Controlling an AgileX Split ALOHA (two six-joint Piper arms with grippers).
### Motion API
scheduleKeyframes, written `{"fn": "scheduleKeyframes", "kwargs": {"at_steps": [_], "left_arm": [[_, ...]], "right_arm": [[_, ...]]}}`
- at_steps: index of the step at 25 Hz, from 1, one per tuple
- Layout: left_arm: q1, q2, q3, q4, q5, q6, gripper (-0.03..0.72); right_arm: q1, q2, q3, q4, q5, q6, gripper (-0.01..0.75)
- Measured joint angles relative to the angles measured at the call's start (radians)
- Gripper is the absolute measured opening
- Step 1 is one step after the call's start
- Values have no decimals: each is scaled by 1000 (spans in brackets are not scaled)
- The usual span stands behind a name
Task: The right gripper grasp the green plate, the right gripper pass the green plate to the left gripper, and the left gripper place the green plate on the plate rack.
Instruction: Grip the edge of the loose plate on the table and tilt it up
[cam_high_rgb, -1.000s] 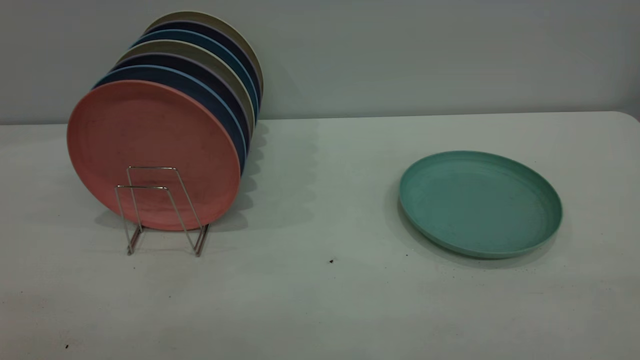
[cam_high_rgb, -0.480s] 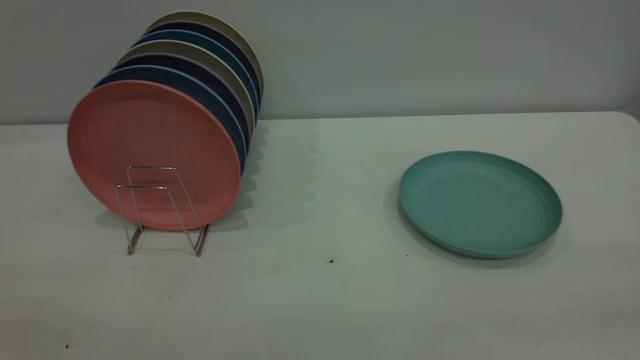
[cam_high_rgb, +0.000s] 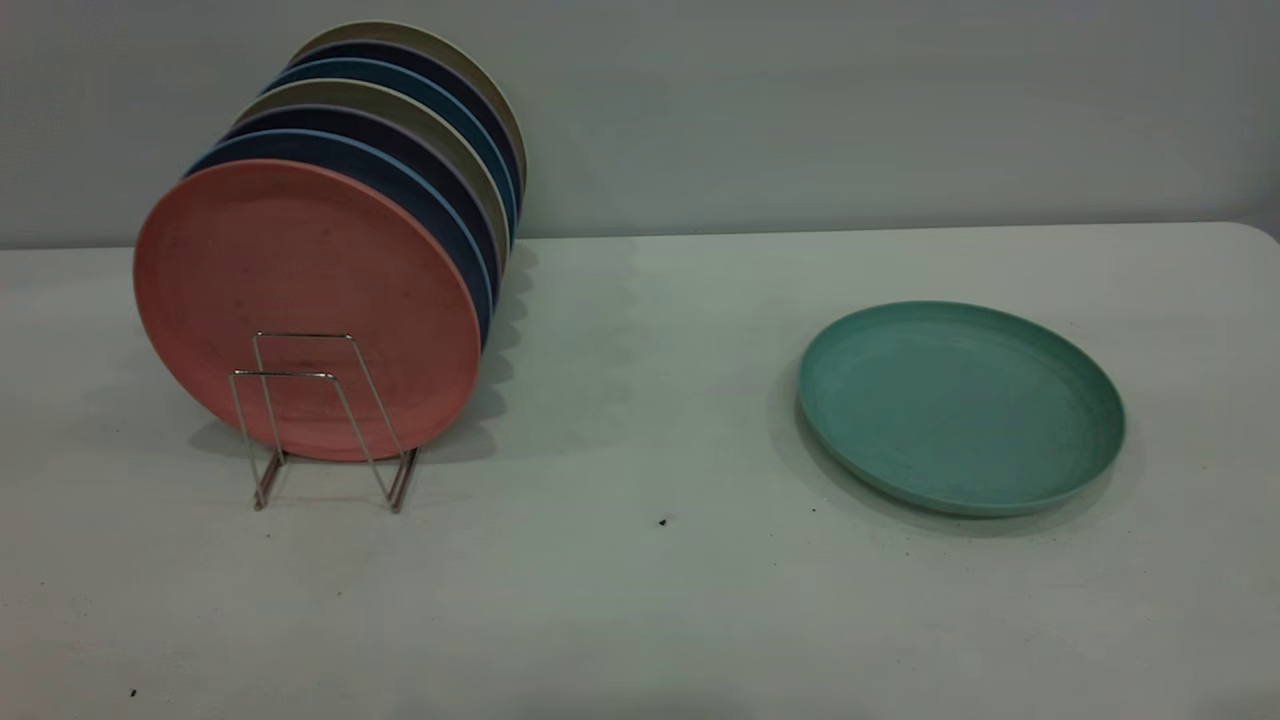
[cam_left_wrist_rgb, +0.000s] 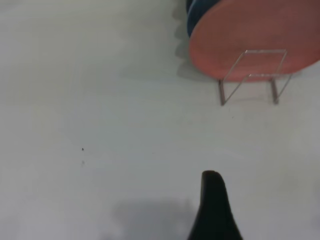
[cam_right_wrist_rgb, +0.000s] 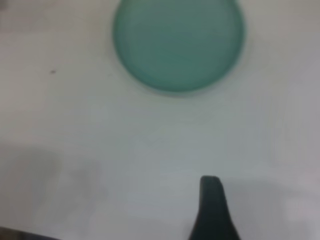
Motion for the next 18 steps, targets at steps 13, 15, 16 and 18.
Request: {"fn": "scheduleKeyframes", "kwargs": {"at_steps": [13, 15, 16, 18], "left_arm": [[-68, 540, -149, -518, -115, 481, 576], [-118, 618, -181, -597, -121, 534, 576], [-147, 657, -199, -635, -127, 559, 576], [-201, 728, -231, -693, -146, 587, 576]], "right_arm": [[-9, 617, -49, 585, -264, -452, 566], [-28, 700, -81, 632, -272, -489, 566], [-43, 743, -99, 659, -275, -508, 566], [-80, 826, -137, 694, -272, -537, 566]]}}
